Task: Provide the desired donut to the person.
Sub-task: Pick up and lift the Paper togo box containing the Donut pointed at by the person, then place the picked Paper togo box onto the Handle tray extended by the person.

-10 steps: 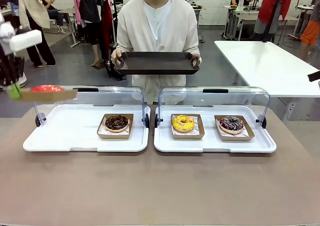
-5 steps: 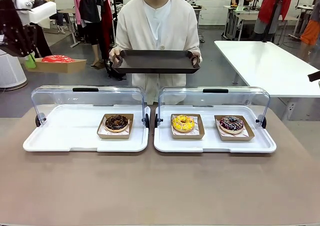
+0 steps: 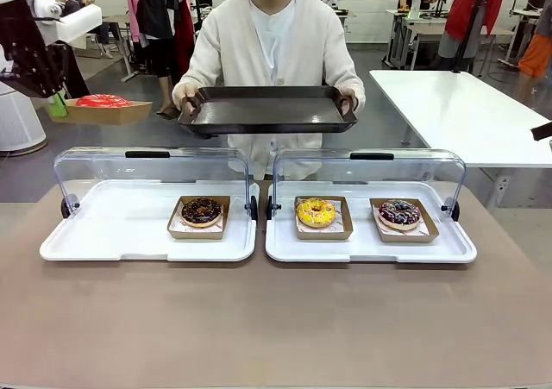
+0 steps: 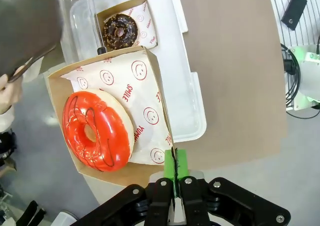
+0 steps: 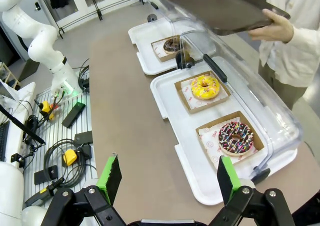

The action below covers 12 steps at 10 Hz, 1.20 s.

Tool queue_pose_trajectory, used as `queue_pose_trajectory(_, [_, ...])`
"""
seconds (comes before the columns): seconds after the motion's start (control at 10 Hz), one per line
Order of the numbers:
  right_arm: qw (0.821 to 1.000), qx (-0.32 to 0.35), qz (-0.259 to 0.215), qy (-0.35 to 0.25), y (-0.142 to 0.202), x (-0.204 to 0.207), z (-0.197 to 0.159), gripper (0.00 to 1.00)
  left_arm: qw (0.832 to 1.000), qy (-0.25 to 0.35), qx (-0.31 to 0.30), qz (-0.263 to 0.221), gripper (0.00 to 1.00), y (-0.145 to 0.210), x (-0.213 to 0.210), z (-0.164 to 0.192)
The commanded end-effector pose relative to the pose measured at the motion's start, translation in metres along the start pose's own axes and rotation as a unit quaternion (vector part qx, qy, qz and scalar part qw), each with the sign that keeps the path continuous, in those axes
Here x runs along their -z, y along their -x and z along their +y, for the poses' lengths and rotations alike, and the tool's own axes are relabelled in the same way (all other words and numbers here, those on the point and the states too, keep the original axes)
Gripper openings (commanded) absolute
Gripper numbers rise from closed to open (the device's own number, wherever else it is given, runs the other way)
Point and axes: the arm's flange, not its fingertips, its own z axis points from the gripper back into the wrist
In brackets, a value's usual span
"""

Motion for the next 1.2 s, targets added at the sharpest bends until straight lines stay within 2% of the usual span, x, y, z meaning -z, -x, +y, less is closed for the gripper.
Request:
queue_pose_trajectory(0.0, [1.0,-0.001,-0.007,-0.001,-0.0008,0.0009,0.0007,1.0,1.0,0.0,-0.001,0.0,0.0,-0.0002,-0.0022,-0.0018])
queue_pose_trajectory(1.1, [1.0,-0.001,-0.007,-0.001,-0.0008,0.0009,0.0007,1.0,1.0,0.001,0.0,0.0,0.01,0.0,0.0001,-0.0001])
